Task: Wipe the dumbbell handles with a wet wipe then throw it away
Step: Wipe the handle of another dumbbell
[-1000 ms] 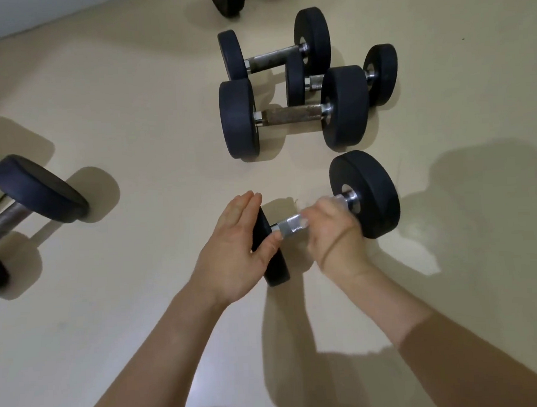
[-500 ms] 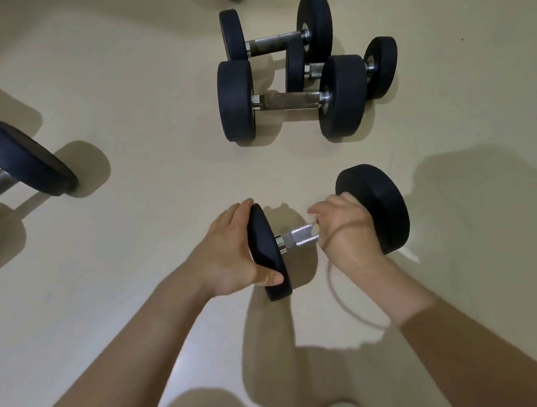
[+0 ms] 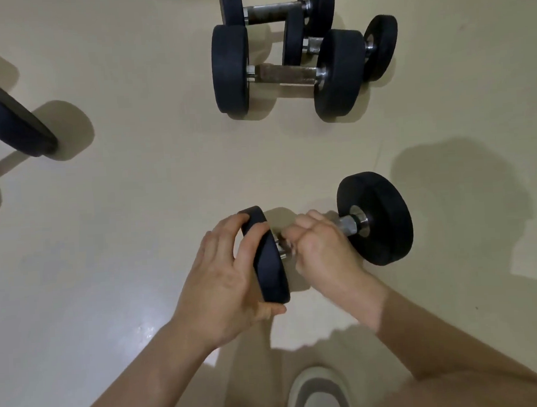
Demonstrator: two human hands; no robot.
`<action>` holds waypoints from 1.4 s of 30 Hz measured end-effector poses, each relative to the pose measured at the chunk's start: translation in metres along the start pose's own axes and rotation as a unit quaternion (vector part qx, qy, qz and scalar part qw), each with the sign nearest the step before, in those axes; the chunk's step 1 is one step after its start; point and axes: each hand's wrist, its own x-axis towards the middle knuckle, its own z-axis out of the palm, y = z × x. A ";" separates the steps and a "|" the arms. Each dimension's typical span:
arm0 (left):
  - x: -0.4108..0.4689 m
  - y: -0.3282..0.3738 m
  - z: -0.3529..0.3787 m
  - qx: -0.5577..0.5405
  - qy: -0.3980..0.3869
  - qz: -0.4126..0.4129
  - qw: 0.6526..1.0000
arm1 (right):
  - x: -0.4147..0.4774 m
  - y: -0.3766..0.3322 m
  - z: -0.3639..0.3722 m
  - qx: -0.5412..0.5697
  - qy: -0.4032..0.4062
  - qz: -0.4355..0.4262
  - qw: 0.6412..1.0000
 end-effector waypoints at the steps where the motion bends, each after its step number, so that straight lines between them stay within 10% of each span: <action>1: 0.002 0.000 -0.005 -0.014 0.000 0.004 1.000 | 0.000 0.011 -0.007 -0.014 0.002 0.015 1.000; 6: 0.028 0.010 -0.028 -0.076 0.003 -0.163 0.984 | -0.008 -0.005 -0.003 -0.003 0.001 0.072 0.997; 13: 0.073 0.019 -0.022 -0.045 -0.199 -0.300 0.932 | -0.015 0.034 -0.020 -0.027 -0.042 0.129 0.990; 23: 0.083 0.031 -0.028 0.105 -0.075 -0.093 0.987 | -0.029 0.005 -0.023 0.142 0.091 0.147 0.975; 32: 0.076 -0.007 -0.026 0.004 -0.058 0.029 0.998 | 0.005 0.014 -0.041 -0.056 -0.169 0.198 0.964; 36: 0.066 -0.010 -0.021 0.009 -0.031 0.023 0.999 | 0.027 0.021 -0.046 0.149 -0.130 0.264 0.944; 42: 0.059 -0.006 -0.017 -0.006 0.008 -0.004 1.000 | 0.029 0.027 -0.052 0.124 -0.279 0.220 0.926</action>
